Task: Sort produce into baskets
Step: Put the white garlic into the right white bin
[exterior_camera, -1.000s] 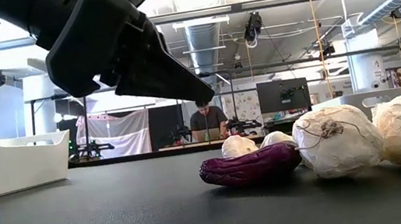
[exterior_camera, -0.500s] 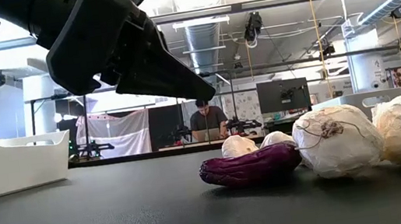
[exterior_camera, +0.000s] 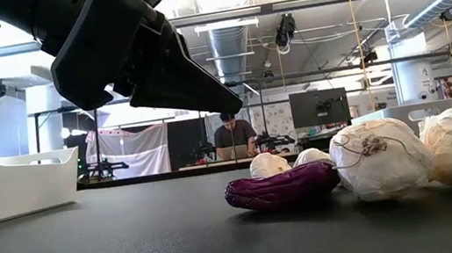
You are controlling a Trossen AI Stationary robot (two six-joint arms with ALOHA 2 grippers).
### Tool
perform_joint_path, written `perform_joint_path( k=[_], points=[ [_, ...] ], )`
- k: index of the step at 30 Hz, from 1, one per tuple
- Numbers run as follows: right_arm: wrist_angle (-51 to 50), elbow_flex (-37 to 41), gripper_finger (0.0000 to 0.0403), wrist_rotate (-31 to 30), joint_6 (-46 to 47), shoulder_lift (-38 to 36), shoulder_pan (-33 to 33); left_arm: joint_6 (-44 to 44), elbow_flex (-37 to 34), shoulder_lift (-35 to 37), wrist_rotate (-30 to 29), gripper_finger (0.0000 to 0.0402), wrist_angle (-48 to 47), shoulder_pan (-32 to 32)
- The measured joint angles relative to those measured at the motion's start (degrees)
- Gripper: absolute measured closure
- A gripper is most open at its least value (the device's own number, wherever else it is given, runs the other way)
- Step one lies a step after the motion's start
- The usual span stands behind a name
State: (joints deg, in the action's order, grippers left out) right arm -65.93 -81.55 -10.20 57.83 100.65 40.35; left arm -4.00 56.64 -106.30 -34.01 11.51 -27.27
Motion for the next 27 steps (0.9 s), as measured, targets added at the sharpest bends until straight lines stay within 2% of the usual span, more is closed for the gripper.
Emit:
perform_joint_path(
  k=[10, 18, 22, 27],
  points=[
    [6.8, 3.3, 0.0106, 6.5, -4.5, 3.6, -2.6, 0.1, 0.0, 0.0, 0.1, 0.0235, 0.0, 0.0],
    [13.1, 7.1, 0.0113, 7.2, -4.7, 3.7, -2.8, 0.1, 0.0, 0.0, 0.1, 0.0235, 0.0, 0.0],
    [13.5, 8.7, 0.0137, 4.9, -2.9, 3.7, -2.9, 0.1, 0.0, 0.0, 0.1, 0.0235, 0.0, 0.0],
    [13.8, 8.7, 0.0193, 3.0, -2.9, 3.7, -2.9, 0.1, 0.0, 0.0, 0.1, 0.0235, 0.0, 0.0]
  ],
)
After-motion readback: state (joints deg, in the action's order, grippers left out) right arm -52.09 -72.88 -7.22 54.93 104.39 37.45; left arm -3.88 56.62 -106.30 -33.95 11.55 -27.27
